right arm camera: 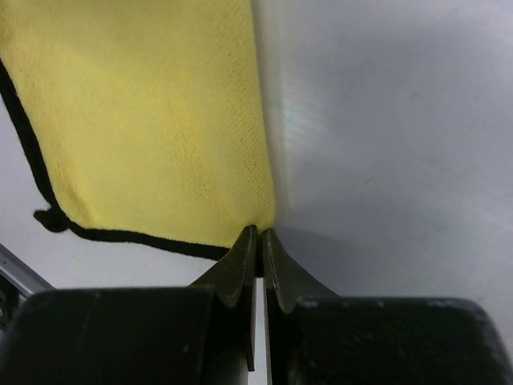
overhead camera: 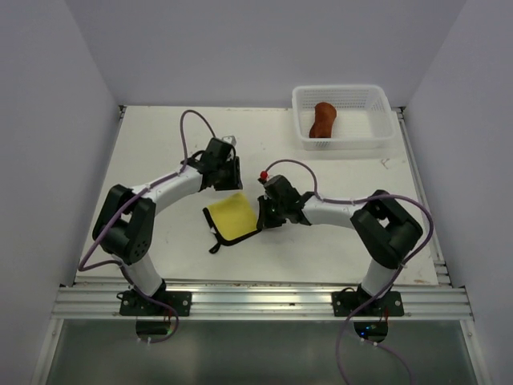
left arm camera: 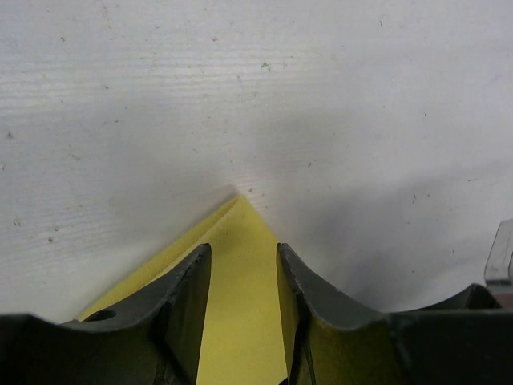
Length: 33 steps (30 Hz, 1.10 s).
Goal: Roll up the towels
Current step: Fold the towel
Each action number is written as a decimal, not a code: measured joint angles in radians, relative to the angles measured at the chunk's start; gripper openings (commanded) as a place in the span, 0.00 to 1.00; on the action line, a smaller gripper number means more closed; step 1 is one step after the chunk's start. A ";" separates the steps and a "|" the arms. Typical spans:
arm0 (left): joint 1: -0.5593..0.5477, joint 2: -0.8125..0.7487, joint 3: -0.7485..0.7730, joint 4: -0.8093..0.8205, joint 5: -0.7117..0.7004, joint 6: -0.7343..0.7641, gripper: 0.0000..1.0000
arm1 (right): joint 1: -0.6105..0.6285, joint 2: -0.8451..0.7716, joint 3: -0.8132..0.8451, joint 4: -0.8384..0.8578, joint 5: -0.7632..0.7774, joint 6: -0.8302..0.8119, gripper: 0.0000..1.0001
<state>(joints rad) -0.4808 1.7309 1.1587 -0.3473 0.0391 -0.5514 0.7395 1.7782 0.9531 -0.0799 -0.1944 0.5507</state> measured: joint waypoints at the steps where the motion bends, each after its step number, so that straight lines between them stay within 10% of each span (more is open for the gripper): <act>1: -0.006 -0.004 0.000 -0.005 -0.005 0.003 0.43 | 0.026 -0.016 -0.016 0.002 0.032 0.015 0.00; 33: -0.183 -0.011 -0.028 -0.076 -0.190 -0.085 0.47 | 0.185 -0.097 -0.150 0.131 0.315 0.272 0.00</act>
<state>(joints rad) -0.6636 1.7195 1.1305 -0.4229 -0.1513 -0.6361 0.9249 1.6817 0.8028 0.0509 0.1211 0.8223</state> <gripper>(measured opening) 0.468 0.039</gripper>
